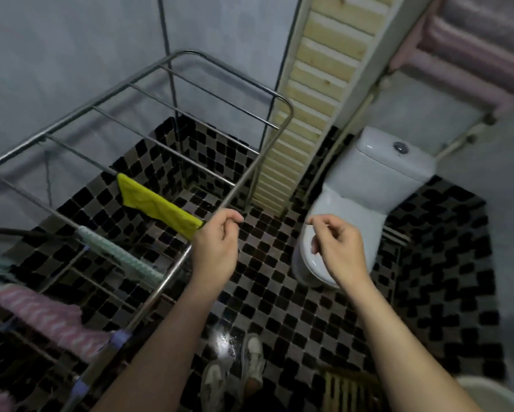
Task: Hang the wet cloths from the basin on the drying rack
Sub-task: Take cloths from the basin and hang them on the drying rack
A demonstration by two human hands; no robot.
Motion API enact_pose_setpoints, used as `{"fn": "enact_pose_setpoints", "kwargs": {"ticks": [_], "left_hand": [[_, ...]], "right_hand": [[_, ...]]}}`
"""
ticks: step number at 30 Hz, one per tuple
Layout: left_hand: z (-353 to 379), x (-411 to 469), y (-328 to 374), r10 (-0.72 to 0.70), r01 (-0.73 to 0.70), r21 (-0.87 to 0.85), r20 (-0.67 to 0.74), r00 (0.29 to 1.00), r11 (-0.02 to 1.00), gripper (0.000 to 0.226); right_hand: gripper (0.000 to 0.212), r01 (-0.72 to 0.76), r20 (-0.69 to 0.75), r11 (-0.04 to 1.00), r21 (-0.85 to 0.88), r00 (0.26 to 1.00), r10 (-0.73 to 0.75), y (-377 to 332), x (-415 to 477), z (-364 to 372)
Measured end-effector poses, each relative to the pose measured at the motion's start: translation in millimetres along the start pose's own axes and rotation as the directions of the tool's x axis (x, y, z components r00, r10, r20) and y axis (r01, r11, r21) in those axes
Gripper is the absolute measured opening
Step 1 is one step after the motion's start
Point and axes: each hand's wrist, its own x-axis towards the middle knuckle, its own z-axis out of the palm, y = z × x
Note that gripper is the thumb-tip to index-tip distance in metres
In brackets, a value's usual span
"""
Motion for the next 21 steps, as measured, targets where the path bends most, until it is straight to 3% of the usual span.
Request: {"fn": "enact_pose_setpoints", "kwargs": {"ticks": [5,10,15,18,21], "left_hand": [[64.6,-35.8,6.9,0.020,-0.011,-0.030,0.332,0.943,1.000,0.029],[141.4,-83.7,24.9,0.024,-0.007,-0.030,0.622,0.782,1.000,0.032],[216.8,-137.4,37.4,0.037,-0.076,0.010,0.805,0.593,0.997,0.032],[258.2,-171.1,42.3,0.054,-0.196,0.049,0.871,0.488,0.979,0.027],[302.1,-215.6,46.3,0.044,-0.337,0.075,0.942,0.333,0.939,0.034]], "right_hand": [[0.029,-0.128,-0.279,0.991,0.043,0.951,0.135,38.2,-26.5,-85.0],[0.040,-0.268,-0.453,0.937,0.226,0.822,0.344,73.6,-78.4,-164.8],[0.049,-0.385,-0.451,0.773,0.505,0.646,0.616,118.0,-138.5,-236.4],[0.045,-0.428,-0.412,0.668,0.608,0.549,0.727,156.6,-167.5,-278.2],[0.036,-0.500,-0.329,0.563,0.658,0.481,0.813,205.8,-202.0,-308.0]]}}
